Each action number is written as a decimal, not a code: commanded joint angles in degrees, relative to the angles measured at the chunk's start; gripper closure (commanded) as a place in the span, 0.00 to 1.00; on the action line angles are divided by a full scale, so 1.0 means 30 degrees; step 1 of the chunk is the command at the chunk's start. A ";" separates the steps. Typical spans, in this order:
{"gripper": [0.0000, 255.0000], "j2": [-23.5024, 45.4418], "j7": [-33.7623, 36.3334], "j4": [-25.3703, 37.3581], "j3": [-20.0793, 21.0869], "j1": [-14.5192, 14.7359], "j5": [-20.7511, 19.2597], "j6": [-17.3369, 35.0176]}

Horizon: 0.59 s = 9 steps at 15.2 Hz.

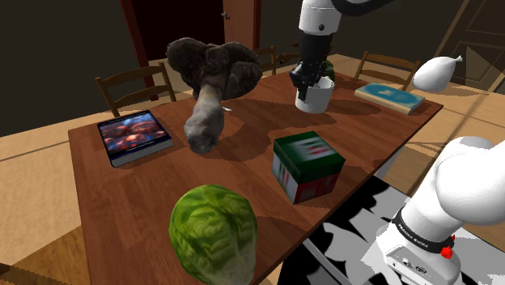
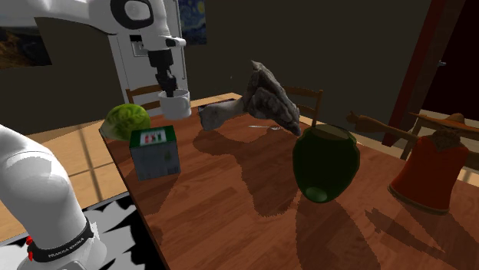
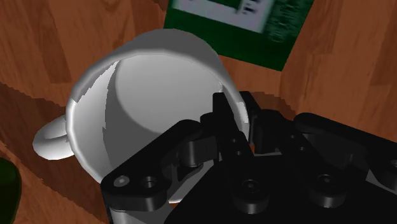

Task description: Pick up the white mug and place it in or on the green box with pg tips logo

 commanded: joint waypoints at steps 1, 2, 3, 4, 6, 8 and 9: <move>1.00 -0.0759 0.0802 -0.0538 0.0592 0.0349 0.0341 -0.0239; 1.00 -0.1140 0.1170 -0.0778 0.0873 0.0526 0.0523 -0.0386; 1.00 -0.1506 0.1542 -0.0996 0.1159 0.0706 0.0714 -0.0536; 1.00 -0.1855 0.1917 -0.1193 0.1452 0.0888 0.0915 -0.0690; 1.00 -0.2502 0.2683 -0.1519 0.2054 0.1258 0.1342 -0.1004; 1.00 -0.2615 0.2791 -0.1836 0.2155 0.1318 0.1419 -0.0799; 1.00 -0.2643 0.2798 -0.2112 0.2175 0.1330 0.1438 -0.0551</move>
